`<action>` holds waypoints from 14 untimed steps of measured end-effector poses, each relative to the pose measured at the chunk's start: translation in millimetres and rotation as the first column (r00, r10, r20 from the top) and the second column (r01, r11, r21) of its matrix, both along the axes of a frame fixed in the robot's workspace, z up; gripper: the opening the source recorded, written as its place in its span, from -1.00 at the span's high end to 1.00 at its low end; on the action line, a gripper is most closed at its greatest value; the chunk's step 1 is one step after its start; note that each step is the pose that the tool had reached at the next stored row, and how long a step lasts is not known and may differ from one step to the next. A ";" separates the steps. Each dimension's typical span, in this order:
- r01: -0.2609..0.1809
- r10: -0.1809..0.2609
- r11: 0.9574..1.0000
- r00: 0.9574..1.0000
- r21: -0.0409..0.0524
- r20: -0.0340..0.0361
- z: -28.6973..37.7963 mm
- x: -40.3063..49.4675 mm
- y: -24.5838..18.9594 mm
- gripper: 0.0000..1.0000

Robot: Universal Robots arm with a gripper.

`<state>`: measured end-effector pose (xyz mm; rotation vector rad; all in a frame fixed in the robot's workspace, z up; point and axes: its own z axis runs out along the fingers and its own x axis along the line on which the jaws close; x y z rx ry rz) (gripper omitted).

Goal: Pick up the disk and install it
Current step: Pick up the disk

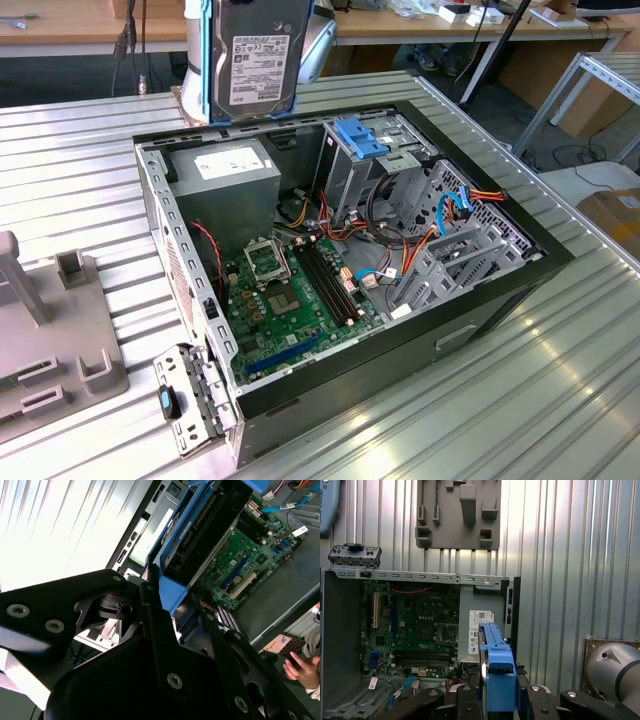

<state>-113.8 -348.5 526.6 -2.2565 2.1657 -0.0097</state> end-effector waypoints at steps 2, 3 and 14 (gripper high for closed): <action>0.000 0.000 1.000 1.000 0.000 0.000 0.0 3.1 0.3 0.27; 0.000 0.000 1.000 1.000 0.000 0.000 0.0 4.4 0.4 0.27; -0.008 0.008 1.000 0.999 0.004 0.040 -1.3 6.2 -27.6 0.27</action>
